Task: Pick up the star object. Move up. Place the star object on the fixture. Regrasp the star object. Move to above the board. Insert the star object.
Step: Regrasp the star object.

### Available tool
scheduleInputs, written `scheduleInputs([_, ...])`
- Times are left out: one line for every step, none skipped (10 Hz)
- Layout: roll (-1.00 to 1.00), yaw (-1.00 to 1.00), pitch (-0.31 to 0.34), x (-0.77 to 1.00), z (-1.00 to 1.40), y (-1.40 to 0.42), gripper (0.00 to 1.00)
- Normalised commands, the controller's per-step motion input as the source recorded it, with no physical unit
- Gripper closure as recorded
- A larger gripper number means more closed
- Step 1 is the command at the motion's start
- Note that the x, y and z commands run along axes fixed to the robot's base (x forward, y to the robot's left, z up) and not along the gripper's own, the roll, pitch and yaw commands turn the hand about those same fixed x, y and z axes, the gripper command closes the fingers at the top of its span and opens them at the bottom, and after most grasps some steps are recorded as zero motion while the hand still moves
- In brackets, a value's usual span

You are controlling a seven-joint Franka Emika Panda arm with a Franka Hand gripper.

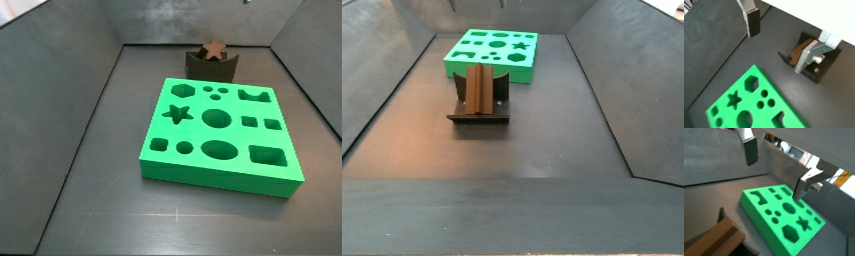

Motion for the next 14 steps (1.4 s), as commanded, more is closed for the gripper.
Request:
scheduleInputs([1.0,0.02,0.027,-0.01,0.02,-0.04,0.0])
scheduleInputs([1.0,0.02,0.025,-0.01,0.02,-0.04,0.0])
scheduleInputs([1.0,0.03,0.019,-0.03,0.02,-0.03,0.0])
scheduleInputs([1.0,0.03,0.015,-0.03,0.01,-0.02,0.0])
scheduleInputs([1.0,0.03,0.008,-0.02,0.0,-0.02,0.0])
scheduleInputs([1.0,0.03,0.005,-0.02,0.0,-0.02,0.0])
scheduleInputs([1.0,0.03,-0.002,-0.02,0.0,-0.02,0.0])
scheduleInputs([1.0,0.03,-0.003,-0.02,0.0,-0.02,0.0])
scheduleInputs([1.0,0.03,-0.001,-0.02,0.01,-0.02,0.0])
scheduleInputs([1.0,0.03,0.002,-0.01,0.01,-0.01,0.0])
scheduleInputs([1.0,0.03,0.007,0.0,0.01,-0.02,0.0])
scheduleInputs([1.0,0.04,0.015,0.02,0.0,-0.02,0.0])
scheduleInputs([1.0,0.04,0.023,0.03,-0.01,-0.03,0.0])
scheduleInputs([1.0,0.04,0.034,0.05,-0.01,-0.02,0.0])
